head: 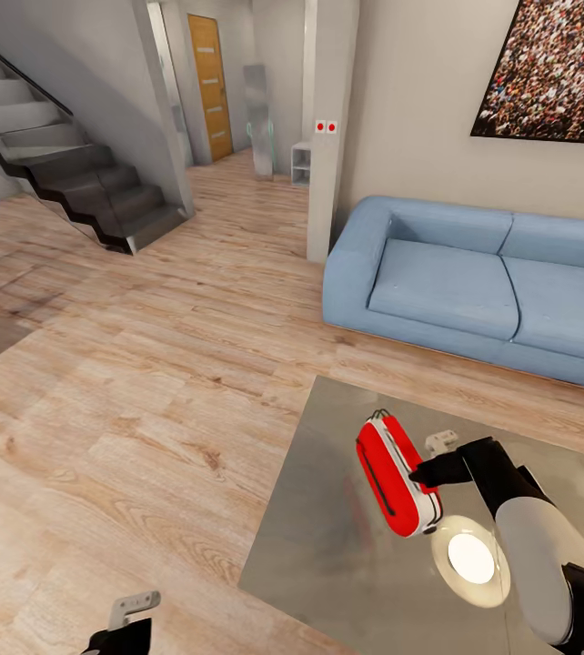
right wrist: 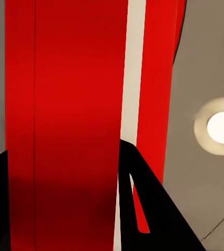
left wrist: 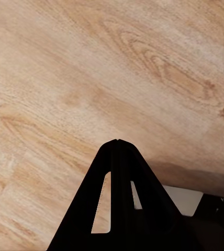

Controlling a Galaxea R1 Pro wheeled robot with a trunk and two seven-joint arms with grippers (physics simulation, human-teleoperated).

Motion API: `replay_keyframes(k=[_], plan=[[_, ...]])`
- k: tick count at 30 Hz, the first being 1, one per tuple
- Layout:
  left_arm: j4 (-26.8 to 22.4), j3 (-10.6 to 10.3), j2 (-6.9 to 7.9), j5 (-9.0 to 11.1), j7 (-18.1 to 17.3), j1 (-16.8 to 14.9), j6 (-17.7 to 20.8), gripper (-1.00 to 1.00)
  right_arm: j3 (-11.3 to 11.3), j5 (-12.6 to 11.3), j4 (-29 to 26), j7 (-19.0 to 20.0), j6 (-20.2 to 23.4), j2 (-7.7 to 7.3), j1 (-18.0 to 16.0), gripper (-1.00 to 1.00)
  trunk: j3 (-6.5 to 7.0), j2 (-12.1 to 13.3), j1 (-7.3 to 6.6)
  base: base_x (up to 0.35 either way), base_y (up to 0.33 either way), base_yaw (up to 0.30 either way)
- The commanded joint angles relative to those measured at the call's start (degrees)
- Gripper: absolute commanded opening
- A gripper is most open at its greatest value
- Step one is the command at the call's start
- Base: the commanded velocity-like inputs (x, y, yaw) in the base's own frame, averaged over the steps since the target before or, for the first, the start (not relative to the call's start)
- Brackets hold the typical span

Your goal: Turn on the radio receiver that's on the table in the living room.

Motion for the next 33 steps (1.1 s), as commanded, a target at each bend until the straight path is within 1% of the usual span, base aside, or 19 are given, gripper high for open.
replay_keyframes(k=[1,3,8,11,16,19,22,33], plan=[[-0.02,0.01,0.15,-0.02,0.08,0.02,0.02,-1.0,-0.04,-0.22,0.03,-0.02,0.07,-0.02,-0.01,-1.0,0.0,-0.01,0.0,0.0,0.0,0.0],[-0.01,0.02,0.27,-0.03,0.14,0.02,0.1,-1.0,-0.07,-0.1,0.09,-0.27,0.21,-0.06,-0.01,-1.0,0.0,-0.01,0.0,0.0,0.0,0.0],[-0.02,-0.01,-0.38,0.1,-0.22,-0.01,0.43,-1.0,-0.08,0.28,0.46,-3.32,2.92,-0.07,0.01,-1.0,0.0,-0.01,0.0,0.0,0.0,0.0],[-0.01,0.02,-0.56,0.11,-0.29,0.0,0.47,-1.0,-0.08,0.34,0.67,-4.27,3.64,-0.02,0.02,-1.0,0.0,-0.01,0.0,0.0,0.0,0.0],[-0.03,0.03,-0.59,0.09,-0.31,0.02,0.51,-1.0,-0.08,0.36,1.16,-4.52,3.97,0.04,0.01,-1.0,0.0,-0.01,0.0,0.0,0.0,0.0],[-0.02,0.03,-0.66,0.15,-0.35,0.03,0.56,-1.0,-0.08,0.47,3.15,-4.58,4.09,0.08,0.03,-1.0,0.0,-0.01,0.0,0.0,0.0,0.0],[-0.05,0.03,-0.61,0.22,-0.32,0.01,0.57,-1.0,-0.08,0.7,3.97,-4.61,4.56,0.08,0.0,-1.0,0.0,-0.01,0.0,0.0,0.0,0.0],[-0.09,0.19,-0.68,0.32,-0.23,-0.02,0.57,-1.0,-0.08,0.84,4.26,-4.57,5.17,0.09,0.0,-1.0,0.0,-0.01,0.0,0.0,0.0,0.0]])
